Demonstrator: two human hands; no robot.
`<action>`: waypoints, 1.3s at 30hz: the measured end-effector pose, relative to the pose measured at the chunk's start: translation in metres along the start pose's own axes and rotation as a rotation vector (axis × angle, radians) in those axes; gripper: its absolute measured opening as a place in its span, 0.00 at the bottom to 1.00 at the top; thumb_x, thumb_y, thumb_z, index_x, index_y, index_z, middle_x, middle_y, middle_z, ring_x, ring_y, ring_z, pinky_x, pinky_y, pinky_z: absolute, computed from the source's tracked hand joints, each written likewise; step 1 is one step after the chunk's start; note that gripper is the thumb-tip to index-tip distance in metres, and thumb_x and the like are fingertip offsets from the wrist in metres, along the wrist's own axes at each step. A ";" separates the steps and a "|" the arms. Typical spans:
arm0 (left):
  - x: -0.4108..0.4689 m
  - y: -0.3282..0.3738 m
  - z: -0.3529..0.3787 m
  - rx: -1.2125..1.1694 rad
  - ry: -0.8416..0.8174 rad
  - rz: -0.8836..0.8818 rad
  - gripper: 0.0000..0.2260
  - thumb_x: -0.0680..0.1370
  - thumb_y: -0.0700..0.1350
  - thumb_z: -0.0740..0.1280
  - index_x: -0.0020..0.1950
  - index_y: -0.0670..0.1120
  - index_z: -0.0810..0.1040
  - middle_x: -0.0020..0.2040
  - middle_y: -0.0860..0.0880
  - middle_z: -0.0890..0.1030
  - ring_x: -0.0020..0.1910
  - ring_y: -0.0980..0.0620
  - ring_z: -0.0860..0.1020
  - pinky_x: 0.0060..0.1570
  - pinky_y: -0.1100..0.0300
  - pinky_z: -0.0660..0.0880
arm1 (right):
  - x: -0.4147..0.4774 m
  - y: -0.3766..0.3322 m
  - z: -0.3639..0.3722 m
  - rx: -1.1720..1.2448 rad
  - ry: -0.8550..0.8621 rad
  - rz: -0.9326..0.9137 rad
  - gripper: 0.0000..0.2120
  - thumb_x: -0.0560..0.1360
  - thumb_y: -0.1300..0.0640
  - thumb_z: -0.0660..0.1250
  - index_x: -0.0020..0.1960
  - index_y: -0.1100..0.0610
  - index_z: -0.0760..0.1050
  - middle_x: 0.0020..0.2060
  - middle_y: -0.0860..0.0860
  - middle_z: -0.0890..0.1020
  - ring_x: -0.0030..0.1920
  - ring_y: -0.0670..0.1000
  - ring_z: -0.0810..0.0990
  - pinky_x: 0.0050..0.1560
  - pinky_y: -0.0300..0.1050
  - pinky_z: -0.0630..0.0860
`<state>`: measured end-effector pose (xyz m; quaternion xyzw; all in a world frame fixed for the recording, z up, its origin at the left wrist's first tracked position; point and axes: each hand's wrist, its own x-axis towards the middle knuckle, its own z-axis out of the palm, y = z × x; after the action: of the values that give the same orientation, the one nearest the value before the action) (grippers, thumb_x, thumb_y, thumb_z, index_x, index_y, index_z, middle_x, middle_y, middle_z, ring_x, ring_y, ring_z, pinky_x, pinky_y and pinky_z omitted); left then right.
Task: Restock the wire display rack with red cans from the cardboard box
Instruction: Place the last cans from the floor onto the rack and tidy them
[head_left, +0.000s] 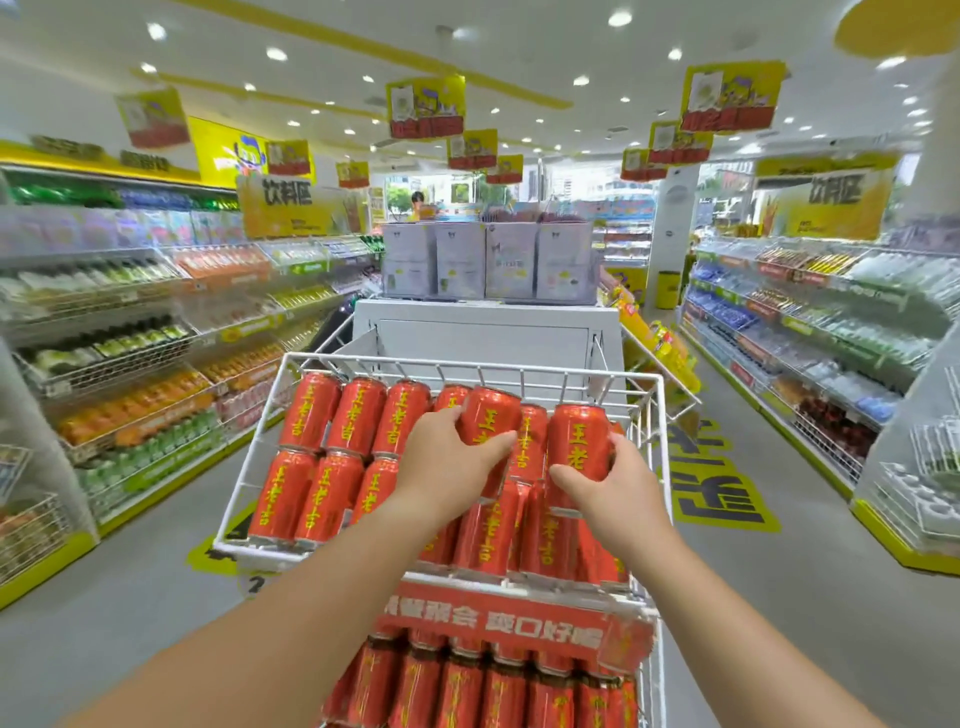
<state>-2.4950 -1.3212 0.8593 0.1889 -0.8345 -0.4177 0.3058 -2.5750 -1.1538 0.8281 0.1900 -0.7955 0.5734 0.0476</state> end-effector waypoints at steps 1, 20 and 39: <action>0.018 0.000 0.008 0.019 0.003 -0.012 0.33 0.66 0.68 0.72 0.65 0.49 0.81 0.60 0.51 0.82 0.59 0.51 0.80 0.63 0.48 0.76 | 0.019 0.002 0.005 -0.020 -0.006 0.007 0.16 0.71 0.51 0.75 0.55 0.49 0.74 0.43 0.43 0.82 0.41 0.39 0.79 0.35 0.33 0.68; 0.073 -0.002 0.051 0.370 -0.078 0.061 0.34 0.74 0.59 0.73 0.75 0.46 0.68 0.62 0.42 0.80 0.65 0.41 0.76 0.62 0.49 0.74 | 0.088 0.034 0.029 -0.206 -0.011 0.030 0.22 0.69 0.42 0.74 0.56 0.53 0.75 0.50 0.52 0.75 0.49 0.52 0.77 0.48 0.46 0.72; 0.079 -0.029 0.067 0.804 0.100 0.199 0.32 0.79 0.69 0.55 0.77 0.51 0.66 0.73 0.44 0.65 0.72 0.42 0.61 0.68 0.45 0.61 | 0.079 0.047 0.044 -0.300 0.000 -0.035 0.43 0.74 0.38 0.69 0.79 0.54 0.53 0.70 0.55 0.65 0.70 0.58 0.68 0.69 0.55 0.69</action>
<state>-2.5967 -1.3439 0.8325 0.2320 -0.9293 -0.0174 0.2868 -2.6582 -1.2012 0.7947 0.1946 -0.8688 0.4472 0.0853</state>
